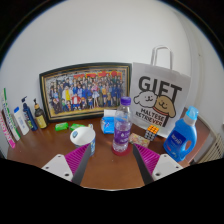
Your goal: Pour water
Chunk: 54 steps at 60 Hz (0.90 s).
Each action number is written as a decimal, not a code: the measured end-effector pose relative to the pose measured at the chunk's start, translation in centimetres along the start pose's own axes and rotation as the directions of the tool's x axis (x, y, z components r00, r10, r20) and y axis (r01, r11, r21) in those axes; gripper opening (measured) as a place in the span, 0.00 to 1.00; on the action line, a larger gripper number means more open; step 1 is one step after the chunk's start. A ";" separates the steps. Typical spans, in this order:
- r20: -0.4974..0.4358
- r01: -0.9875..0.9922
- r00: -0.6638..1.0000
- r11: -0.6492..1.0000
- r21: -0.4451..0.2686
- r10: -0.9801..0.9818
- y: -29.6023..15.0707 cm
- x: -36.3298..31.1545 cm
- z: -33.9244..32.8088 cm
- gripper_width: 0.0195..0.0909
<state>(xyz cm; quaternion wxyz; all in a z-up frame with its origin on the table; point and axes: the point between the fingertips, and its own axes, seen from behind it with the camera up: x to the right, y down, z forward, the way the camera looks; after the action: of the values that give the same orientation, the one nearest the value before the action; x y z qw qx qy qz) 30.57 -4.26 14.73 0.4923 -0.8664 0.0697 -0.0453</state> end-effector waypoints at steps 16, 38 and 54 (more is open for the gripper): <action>0.025 0.035 0.999 0.999 -0.026 -0.035 2.6 -4.4 -12.4 0.93; 0.030 0.100 0.995 0.995 -0.027 -0.099 4.3 -5.6 -20.5 0.93; 0.044 0.111 0.993 0.994 -0.012 -0.110 3.5 -5.5 -22.0 0.93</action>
<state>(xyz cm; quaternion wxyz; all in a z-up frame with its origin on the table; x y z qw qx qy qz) 21.61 -23.78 22.88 0.4843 -0.8732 0.0112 -0.0531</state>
